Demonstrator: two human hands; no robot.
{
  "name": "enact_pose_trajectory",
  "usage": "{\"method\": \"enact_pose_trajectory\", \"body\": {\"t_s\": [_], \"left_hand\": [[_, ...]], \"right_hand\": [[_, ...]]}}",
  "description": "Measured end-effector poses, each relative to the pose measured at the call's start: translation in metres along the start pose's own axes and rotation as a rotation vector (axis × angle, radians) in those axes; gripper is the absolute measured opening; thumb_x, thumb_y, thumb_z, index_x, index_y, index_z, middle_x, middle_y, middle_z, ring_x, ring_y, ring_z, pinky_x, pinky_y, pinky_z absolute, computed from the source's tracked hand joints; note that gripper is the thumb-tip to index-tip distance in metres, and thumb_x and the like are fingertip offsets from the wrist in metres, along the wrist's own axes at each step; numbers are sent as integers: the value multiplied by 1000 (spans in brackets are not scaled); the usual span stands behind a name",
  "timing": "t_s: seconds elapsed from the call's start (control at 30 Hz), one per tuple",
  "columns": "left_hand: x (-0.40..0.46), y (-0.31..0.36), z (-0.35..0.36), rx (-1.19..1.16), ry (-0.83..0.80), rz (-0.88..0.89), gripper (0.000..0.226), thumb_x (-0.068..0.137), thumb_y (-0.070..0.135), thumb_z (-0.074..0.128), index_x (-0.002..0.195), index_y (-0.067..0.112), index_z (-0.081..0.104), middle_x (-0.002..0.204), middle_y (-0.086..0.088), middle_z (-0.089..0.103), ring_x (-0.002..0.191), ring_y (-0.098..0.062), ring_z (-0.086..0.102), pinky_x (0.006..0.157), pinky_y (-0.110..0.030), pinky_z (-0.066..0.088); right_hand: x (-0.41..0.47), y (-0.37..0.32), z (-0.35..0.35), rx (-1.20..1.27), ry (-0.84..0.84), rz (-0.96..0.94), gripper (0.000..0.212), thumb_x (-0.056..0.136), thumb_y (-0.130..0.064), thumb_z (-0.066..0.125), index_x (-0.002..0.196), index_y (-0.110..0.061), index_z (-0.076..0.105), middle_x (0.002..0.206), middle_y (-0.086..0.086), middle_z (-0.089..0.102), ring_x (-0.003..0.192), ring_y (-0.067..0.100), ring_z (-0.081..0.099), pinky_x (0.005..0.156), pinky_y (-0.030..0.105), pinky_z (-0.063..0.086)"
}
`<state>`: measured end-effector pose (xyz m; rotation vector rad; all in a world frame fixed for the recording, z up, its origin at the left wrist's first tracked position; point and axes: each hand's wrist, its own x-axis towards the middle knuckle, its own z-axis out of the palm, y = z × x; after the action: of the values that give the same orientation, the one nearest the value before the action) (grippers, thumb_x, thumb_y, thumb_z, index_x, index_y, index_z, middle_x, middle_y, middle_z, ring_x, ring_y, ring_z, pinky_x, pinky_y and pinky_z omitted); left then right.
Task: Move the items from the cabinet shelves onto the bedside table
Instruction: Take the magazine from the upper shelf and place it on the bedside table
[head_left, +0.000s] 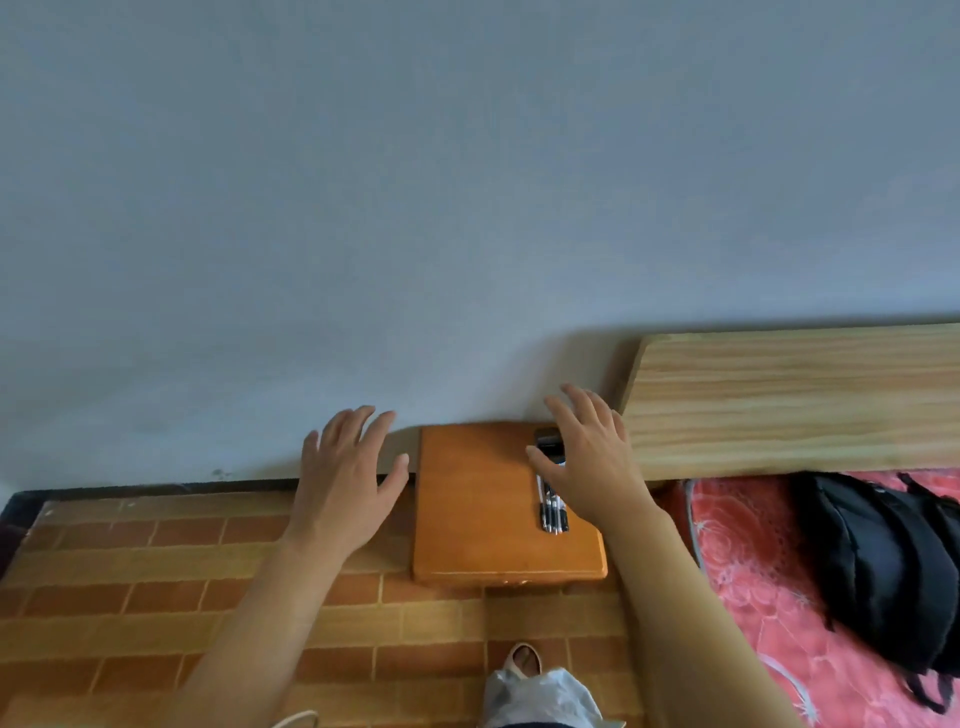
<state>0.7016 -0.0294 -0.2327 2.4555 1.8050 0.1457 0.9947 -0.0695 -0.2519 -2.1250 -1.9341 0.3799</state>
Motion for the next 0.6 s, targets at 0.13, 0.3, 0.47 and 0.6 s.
{"method": "enact_pose_trajectory", "body": {"t_s": [0.13, 0.3, 0.47, 0.6], "left_hand": [[-44, -55, -24, 34, 44, -105, 55, 100, 51, 48, 148, 23, 47, 152, -3, 50, 143, -28, 44, 111, -57, 43], [-132, -146, -48, 18, 92, -268, 55, 100, 50, 52, 148, 23, 50, 150, -2, 53, 140, -25, 47, 111, -54, 44], [-249, -246, -78, 27, 145, -439, 57, 102, 51, 40, 151, 24, 45, 154, -1, 50, 145, -23, 41, 118, -50, 38], [-351, -316, -106, 68, 221, -584, 58, 98, 50, 36, 144, 20, 56, 143, -4, 61, 131, -26, 56, 106, -53, 46]], "right_hand": [[1, -73, 6, -10, -8, -115, 69, 100, -60, 48, 159, -31, 30, 170, -2, 20, 158, 25, 13, 129, 53, 17], [-23, -187, 28, -55, -52, -294, 66, 102, -55, 45, 160, -28, 31, 170, 0, 22, 158, 26, 13, 128, 50, 15], [-71, -316, 58, -63, -99, -493, 62, 101, -51, 48, 157, -25, 39, 167, 1, 31, 155, 24, 23, 126, 47, 21], [-107, -423, 89, -37, -117, -684, 57, 102, -49, 50, 152, -22, 47, 164, 2, 38, 150, 24, 32, 121, 46, 29]]}}
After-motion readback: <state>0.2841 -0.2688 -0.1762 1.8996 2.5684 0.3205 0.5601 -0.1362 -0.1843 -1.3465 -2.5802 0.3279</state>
